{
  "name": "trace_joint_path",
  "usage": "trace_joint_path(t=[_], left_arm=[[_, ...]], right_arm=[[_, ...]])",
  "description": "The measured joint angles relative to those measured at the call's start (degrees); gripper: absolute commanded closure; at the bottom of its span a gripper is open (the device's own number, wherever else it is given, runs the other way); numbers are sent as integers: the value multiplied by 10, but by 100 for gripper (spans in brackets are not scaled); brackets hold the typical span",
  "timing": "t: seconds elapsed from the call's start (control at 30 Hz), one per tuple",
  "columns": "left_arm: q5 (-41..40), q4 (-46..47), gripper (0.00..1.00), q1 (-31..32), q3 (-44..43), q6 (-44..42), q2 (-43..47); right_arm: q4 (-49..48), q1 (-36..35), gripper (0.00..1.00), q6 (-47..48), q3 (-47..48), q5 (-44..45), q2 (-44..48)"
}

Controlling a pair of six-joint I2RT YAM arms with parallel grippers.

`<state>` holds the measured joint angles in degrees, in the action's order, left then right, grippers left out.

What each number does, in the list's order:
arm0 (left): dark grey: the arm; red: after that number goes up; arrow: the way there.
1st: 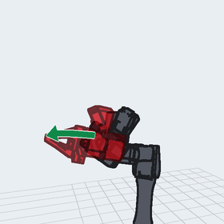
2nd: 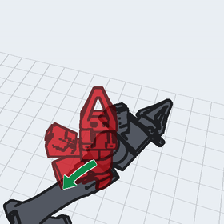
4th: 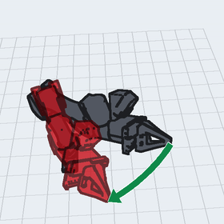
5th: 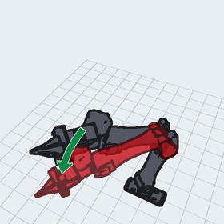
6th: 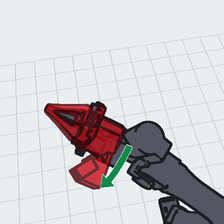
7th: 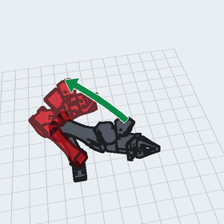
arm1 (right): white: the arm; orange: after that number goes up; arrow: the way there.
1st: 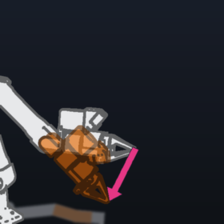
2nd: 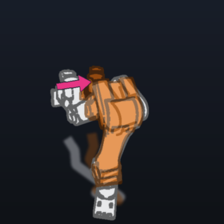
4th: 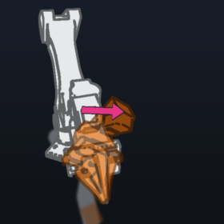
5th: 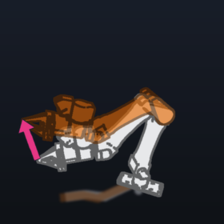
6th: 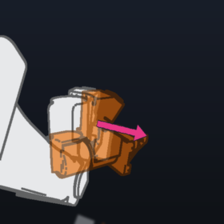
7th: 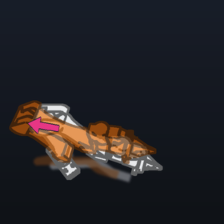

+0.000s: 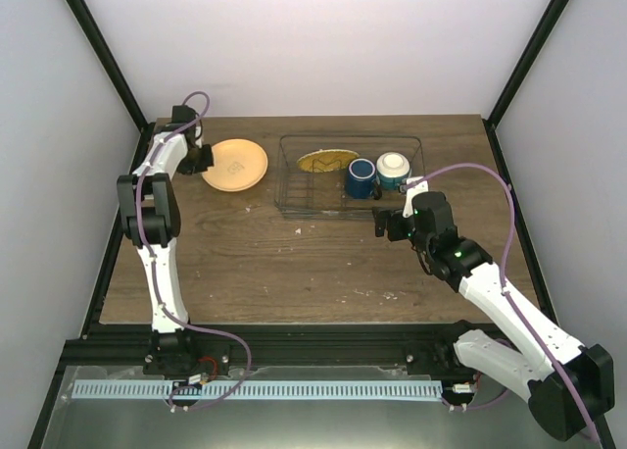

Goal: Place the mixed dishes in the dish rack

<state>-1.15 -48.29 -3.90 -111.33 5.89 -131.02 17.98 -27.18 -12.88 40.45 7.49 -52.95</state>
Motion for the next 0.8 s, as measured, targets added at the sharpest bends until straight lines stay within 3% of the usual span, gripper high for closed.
trace_joint_path(t=[0.23,0.47,0.8], left_arm=[[2,23,100,1,37,-1,32],[-6,69,100,1,167,-3,168],[38,165,100,5,268,1,381]], right_arm=[[-1,0,0,0,0,-8,0],[-11,0,0,4,0,-44,-1],[-77,0,0,-1,0,-158,-29]])
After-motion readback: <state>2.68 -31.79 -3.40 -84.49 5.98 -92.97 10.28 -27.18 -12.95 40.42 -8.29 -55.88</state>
